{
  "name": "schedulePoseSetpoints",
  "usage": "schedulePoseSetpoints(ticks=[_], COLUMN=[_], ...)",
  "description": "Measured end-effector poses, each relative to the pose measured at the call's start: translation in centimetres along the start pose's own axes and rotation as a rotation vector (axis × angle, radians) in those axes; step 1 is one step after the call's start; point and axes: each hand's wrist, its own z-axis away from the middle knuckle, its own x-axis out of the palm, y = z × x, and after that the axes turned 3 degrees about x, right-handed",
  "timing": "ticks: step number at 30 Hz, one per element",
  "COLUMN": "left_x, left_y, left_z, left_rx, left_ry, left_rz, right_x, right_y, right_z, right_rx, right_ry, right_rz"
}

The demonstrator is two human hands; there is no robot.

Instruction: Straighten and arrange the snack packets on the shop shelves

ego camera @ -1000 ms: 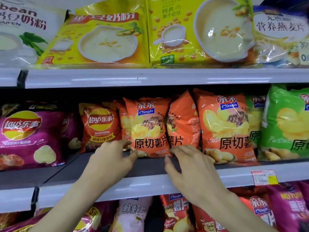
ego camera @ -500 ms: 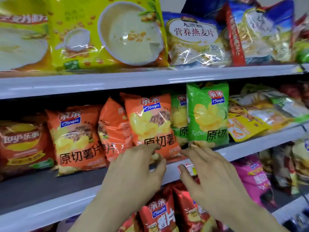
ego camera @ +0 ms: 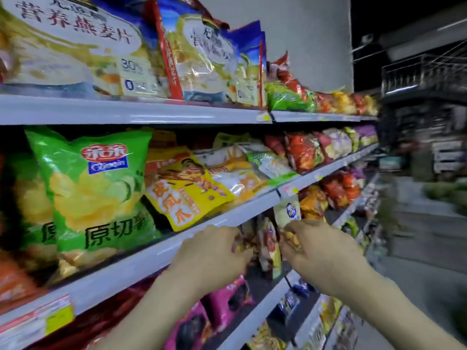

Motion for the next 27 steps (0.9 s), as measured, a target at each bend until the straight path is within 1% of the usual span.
schedulePoseSetpoints(ticks=[3, 9, 12, 15, 21, 24, 27], left_x=[2.5, 7.8, 10.6, 13.4, 17.7, 20.1, 22.3], left_y=[3.2, 9.6, 12.2, 14.4, 18.4, 20.9, 24.1], left_z=[-5.3, -14.9, -19.6, -24.5, -33.1, -36.7, -39.7], left_rx=[0.037, 0.108, 0.147, 0.194, 0.284, 0.346, 0.418], left_ry=[-0.058, -0.100, -0.172, -0.242, -0.256, -0.300, -0.291], left_rz=[0.022, 0.094, 0.114, 0.122, 0.192, 0.213, 0.223], right_x=[0.9, 3.0, 4.0, 4.9, 6.7, 7.3, 7.7], right_y=[5.5, 14.0, 17.5, 21.0, 27.3, 31.1, 35.1], right_z=[-2.1, -6.3, -8.6, -11.0, -15.0, -15.7, -15.8], right_rx=[0.065, 0.170, 0.233, 0.335, 0.490, 0.571, 0.631], right_ry=[-0.014, -0.083, -0.141, -0.211, -0.250, -0.306, -0.305], right_rz=[0.005, 0.023, 0.041, 0.055, 0.137, 0.131, 0.157])
